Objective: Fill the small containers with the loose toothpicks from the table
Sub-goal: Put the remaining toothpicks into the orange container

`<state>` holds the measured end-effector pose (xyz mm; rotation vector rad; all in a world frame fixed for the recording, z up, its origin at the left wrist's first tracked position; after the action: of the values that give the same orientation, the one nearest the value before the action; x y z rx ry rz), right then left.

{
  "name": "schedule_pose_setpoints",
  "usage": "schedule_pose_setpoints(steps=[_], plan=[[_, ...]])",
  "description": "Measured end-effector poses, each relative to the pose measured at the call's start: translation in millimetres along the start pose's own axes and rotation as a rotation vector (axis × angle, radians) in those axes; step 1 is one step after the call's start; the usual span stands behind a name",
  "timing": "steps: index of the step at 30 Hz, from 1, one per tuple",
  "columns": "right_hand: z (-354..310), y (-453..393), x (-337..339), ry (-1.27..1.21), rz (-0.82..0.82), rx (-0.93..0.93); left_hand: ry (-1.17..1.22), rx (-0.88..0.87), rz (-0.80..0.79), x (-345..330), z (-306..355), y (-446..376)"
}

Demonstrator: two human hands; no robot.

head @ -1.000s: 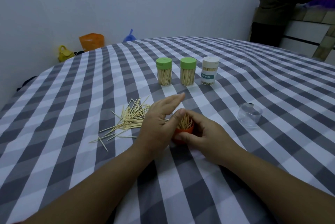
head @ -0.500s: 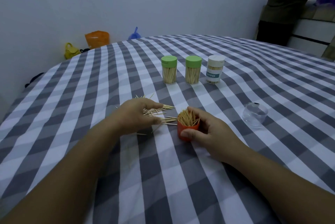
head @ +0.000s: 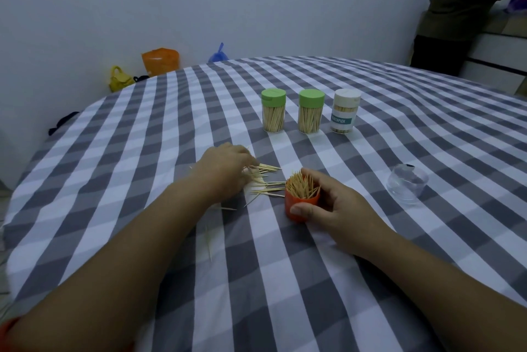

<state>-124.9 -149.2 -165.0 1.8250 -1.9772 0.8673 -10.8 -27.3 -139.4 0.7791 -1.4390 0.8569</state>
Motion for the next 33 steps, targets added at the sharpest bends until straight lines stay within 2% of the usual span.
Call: schedule_pose_setpoints(steps=[5, 14, 18, 21, 25, 28, 31, 33], plan=[[0, 0, 0, -0.002, -0.001, -0.001, -0.033, -0.011, -0.133, -25, 3, -10], [-1, 0, 0, -0.013, 0.006, 0.011, -0.191, -0.083, 0.047, -15, 27, -1], [-1, -1, 0, -0.004, 0.006, 0.016, -0.088, -0.075, 0.176, -9, 36, 10], [-1, -1, -1, -0.013, 0.004, 0.02, 0.076, -0.067, 0.238, 0, 38, 14], [1, 0, 0, -0.029, 0.009, 0.026, 0.36, 0.027, 0.279, 13, 31, 16], [0, 0, 0, -0.037, 0.015, 0.026, 0.826, 0.101, 0.318, 19, 17, 25], [-1, 0, 0, -0.038, 0.01, 0.027, 1.334, 0.126, 0.211, 16, 11, 29], [0, -1, -1, -0.035, 0.004, 0.026, 1.54, 0.109, 0.137, 16, 14, 29]])
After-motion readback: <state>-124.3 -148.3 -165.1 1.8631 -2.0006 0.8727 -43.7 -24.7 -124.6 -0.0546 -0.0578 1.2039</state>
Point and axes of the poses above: each hand's wrist, its own y-axis away from the middle knuckle, its own x-axis out of the back of the hand, z = x × y, the point moved 10 cm from there along -y, towards the middle knuckle, and after that the axes turned 9 degrees about x, right-handed, at the moved point
